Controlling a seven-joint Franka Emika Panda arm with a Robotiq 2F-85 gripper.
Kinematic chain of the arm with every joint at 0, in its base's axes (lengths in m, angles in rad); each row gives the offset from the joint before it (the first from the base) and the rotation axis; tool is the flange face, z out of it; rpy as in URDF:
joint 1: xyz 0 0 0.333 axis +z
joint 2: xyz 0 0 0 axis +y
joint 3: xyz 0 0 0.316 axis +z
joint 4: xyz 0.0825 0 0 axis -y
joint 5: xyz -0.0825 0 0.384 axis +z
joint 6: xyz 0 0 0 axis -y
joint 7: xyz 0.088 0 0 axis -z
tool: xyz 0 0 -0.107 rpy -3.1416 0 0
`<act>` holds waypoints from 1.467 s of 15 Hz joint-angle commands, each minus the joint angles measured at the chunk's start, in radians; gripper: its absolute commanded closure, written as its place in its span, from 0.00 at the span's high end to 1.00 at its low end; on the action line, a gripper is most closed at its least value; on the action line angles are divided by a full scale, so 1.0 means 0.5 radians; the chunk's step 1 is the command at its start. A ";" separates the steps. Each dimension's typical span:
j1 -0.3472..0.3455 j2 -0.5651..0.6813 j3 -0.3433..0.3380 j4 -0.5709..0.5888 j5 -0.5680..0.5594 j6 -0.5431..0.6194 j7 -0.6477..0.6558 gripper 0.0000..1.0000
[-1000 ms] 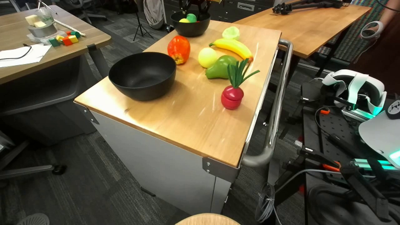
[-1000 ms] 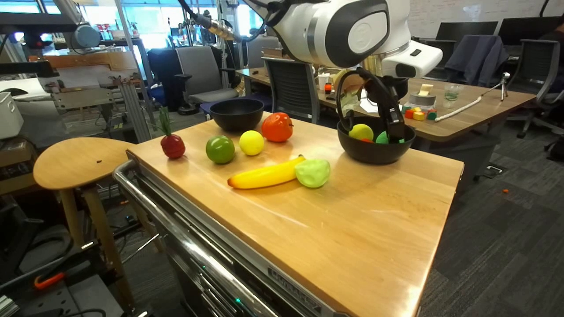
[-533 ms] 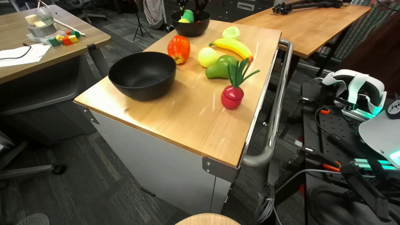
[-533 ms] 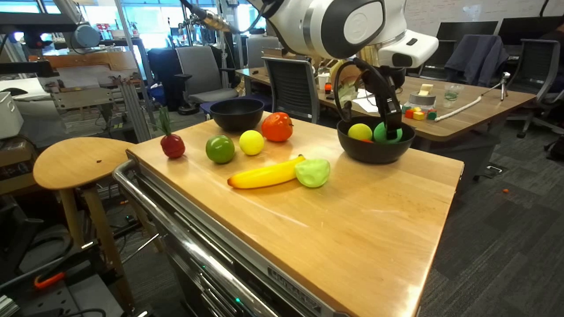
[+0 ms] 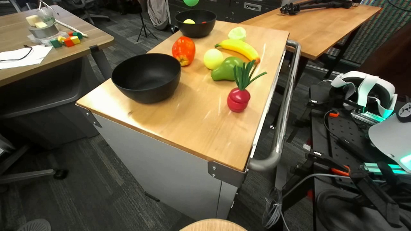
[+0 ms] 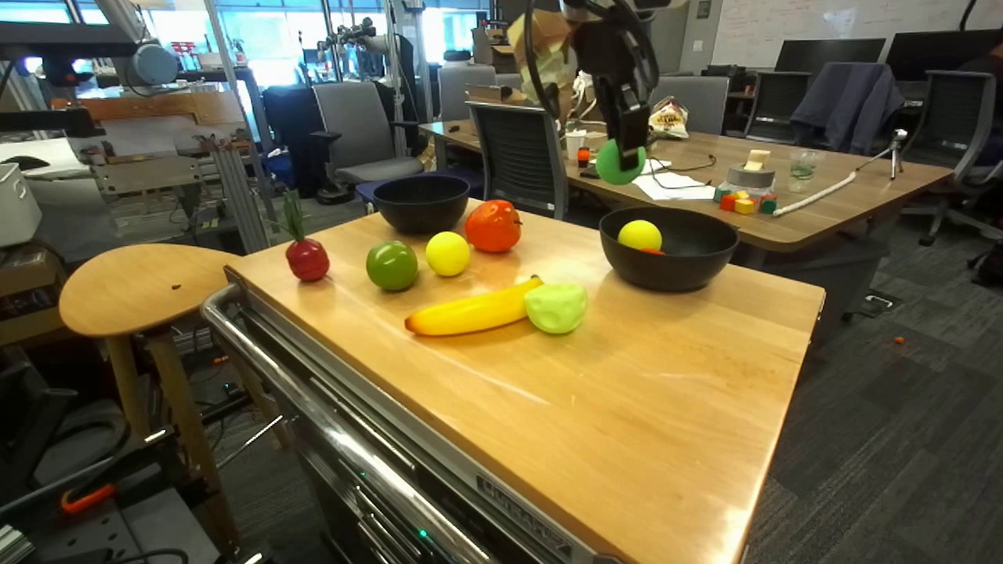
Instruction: Take the plastic fruits and vegetables and place them on the table
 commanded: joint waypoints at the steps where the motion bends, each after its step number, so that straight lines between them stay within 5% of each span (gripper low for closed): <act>1: 0.021 -0.341 0.108 -0.470 0.127 0.024 -0.272 0.24; 10: 0.117 -0.334 0.095 -0.828 -0.177 0.087 -0.207 0.24; 11: 0.116 -0.355 0.090 -0.842 -0.220 0.066 -0.202 0.74; 12: 0.111 -0.386 0.088 -0.856 -0.247 0.064 -0.221 0.75; 15: 0.094 -0.467 0.086 -0.823 -0.298 0.181 -0.299 0.98; 22: 0.014 -0.279 0.049 -0.288 -0.084 0.144 -0.386 1.00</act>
